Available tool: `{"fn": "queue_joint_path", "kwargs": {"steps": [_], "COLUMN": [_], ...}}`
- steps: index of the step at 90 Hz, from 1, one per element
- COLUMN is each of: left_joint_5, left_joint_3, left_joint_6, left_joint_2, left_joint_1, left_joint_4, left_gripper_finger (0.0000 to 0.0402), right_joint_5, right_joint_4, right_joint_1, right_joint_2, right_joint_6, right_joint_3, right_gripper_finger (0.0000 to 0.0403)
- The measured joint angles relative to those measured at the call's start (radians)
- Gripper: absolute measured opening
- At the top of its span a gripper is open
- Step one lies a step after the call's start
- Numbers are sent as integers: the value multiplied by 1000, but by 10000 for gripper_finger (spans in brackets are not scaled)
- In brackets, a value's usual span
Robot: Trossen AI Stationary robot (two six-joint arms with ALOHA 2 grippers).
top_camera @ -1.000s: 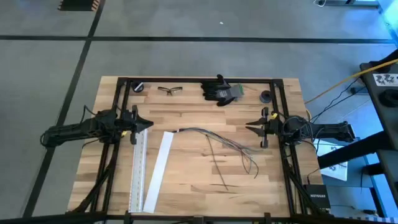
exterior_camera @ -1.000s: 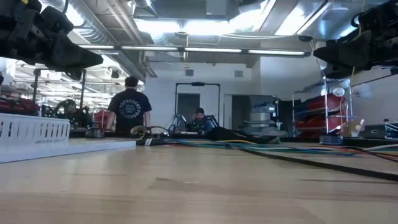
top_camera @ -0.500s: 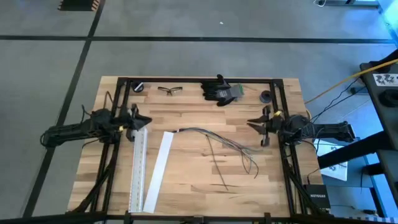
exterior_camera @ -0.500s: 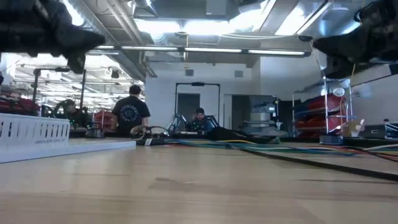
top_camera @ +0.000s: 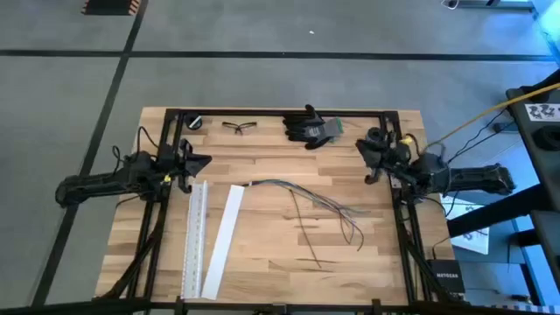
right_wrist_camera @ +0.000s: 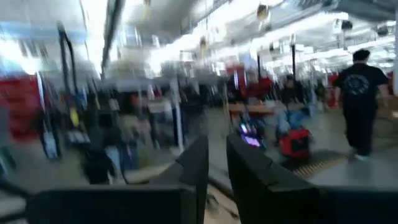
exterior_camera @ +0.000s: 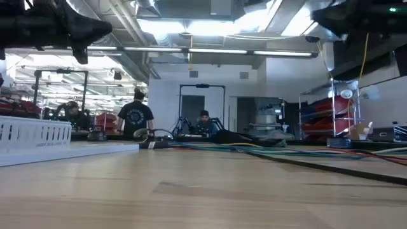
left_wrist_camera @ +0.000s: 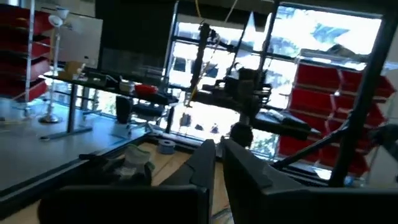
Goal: Ziptie cables
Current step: Wrap the black zip tie around the cable wires to form a loop
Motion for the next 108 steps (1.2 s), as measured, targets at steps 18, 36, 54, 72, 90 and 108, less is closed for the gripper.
{"fn": "queue_joint_path", "kwargs": {"steps": [18,36,54,72,90,108], "left_joint_5": [-2,-2,-2,-2,-2,-1], "left_joint_3": [0,0,1,2,2,2], "left_joint_6": [24,24,22,9,1,-4], "left_joint_2": [28,30,29,29,28,30], "left_joint_1": [0,0,0,0,0,0], "left_joint_4": [24,42,43,42,42,32], "left_gripper_finger": [15,15,15,15,15,15], "right_joint_5": [-6,-76,-130,-194,-298,-364], "right_joint_4": [-360,-594,-651,-638,-462,-362], "right_joint_1": [-33,-33,-33,-33,-42,-74], "right_joint_2": [344,673,955,1195,1378,1502], "right_joint_6": [11,64,84,61,44,37], "right_joint_3": [293,545,704,784,816,857], "right_gripper_finger": [44,85,178,240,248,248]}}
